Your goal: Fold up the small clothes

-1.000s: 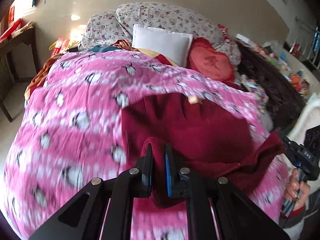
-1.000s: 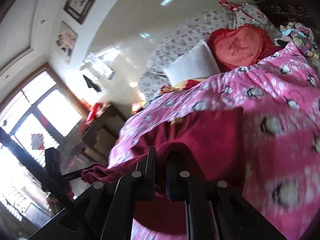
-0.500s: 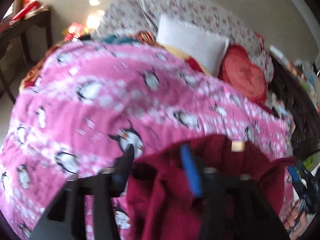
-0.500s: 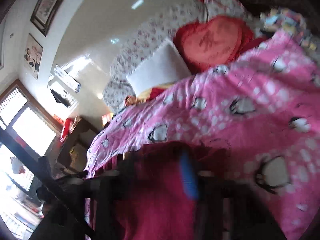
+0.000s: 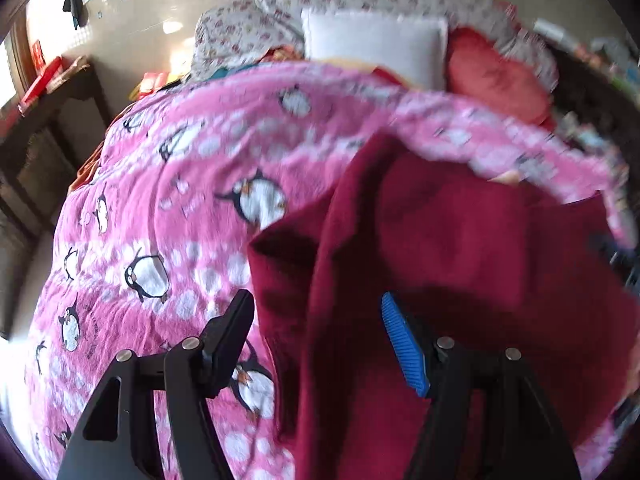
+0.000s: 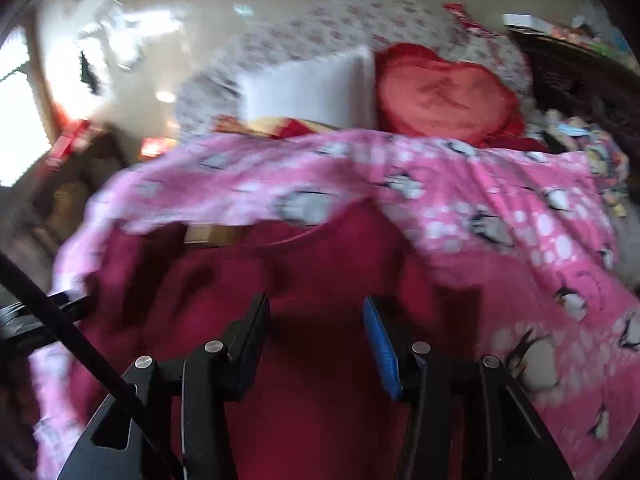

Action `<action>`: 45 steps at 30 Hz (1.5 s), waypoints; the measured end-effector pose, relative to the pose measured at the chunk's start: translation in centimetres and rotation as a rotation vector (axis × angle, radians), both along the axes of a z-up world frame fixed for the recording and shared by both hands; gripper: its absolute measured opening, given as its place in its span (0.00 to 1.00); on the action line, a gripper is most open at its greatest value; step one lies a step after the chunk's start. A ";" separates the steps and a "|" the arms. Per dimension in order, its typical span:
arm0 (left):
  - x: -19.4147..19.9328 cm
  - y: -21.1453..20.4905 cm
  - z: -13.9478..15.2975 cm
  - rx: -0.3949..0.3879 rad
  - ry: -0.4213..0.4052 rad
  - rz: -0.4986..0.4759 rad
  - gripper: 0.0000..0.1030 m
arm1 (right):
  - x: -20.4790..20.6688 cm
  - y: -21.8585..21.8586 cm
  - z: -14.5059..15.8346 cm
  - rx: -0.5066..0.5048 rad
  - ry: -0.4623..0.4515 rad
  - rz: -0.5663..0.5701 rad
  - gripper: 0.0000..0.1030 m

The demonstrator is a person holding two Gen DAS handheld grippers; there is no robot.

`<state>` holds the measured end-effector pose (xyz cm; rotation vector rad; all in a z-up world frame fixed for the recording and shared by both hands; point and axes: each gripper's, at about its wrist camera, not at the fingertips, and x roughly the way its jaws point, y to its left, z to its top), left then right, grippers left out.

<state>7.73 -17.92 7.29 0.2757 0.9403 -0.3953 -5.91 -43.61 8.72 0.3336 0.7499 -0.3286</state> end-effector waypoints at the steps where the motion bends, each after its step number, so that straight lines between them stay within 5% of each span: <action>1: 0.5 0.0 -0.7 0.007 0.012 0.009 0.66 | 0.6 -1.1 -0.8 0.012 0.012 -0.027 0.41; 6: 1.5 1.7 -0.1 -0.094 0.044 0.029 0.66 | -2.3 -4.4 0.4 0.146 -0.102 -0.066 0.40; 9: 0.7 2.4 1.5 -0.139 -0.009 -0.006 0.67 | -5.5 -4.5 2.0 0.090 -0.125 -0.078 0.57; 11: 0.6 2.6 2.0 -0.183 -0.008 -0.031 0.78 | -6.0 -4.4 2.4 0.072 -0.112 -0.067 0.57; 15: 1.2 1.1 1.4 -0.175 0.025 -0.041 0.79 | -4.8 -3.9 1.6 0.069 -0.066 -0.030 0.56; 17: 1.7 0.2 0.8 -0.152 0.025 -0.042 0.77 | -3.7 -3.6 0.5 0.073 -0.029 -0.016 0.43; 18: 1.8 -0.2 0.6 -0.145 0.026 -0.047 0.69 | -3.1 -3.5 -0.2 0.070 -0.006 -0.012 0.16; 19: 2.0 -0.6 0.4 -0.124 0.025 -0.049 0.38 | -2.9 -3.4 -0.4 0.067 -0.006 -0.013 0.10; 20: 2.3 -0.8 0.2 -0.099 0.029 -0.047 0.20 | -3.0 -3.3 -0.3 0.062 -0.025 -0.018 0.10; 23: 2.3 0.0 1.5 -0.138 0.010 -0.073 0.09 | -4.2 -3.2 1.7 0.046 -0.140 -0.036 0.09; 27: 2.8 1.4 2.9 -0.157 -0.035 -0.054 0.09 | -3.6 -3.5 2.9 0.006 -0.167 -0.061 0.09; 34: 2.8 1.0 1.0 -0.121 -0.026 -0.023 0.15 | -1.9 -4.3 -0.9 0.066 -0.054 -0.109 0.15; 38: 0.8 2.3 2.6 -0.120 -0.057 -0.015 0.46 | -4.8 -2.9 1.7 0.038 -0.077 -0.099 0.26; 41: -2.4 3.9 3.3 -0.132 -0.098 -0.058 0.53 | -7.1 0.2 2.7 0.065 -0.090 0.005 0.26; 45: -5.8 6.4 2.2 -0.138 -0.043 -0.090 0.56 | -10.6 4.0 2.0 0.059 -0.056 0.060 0.32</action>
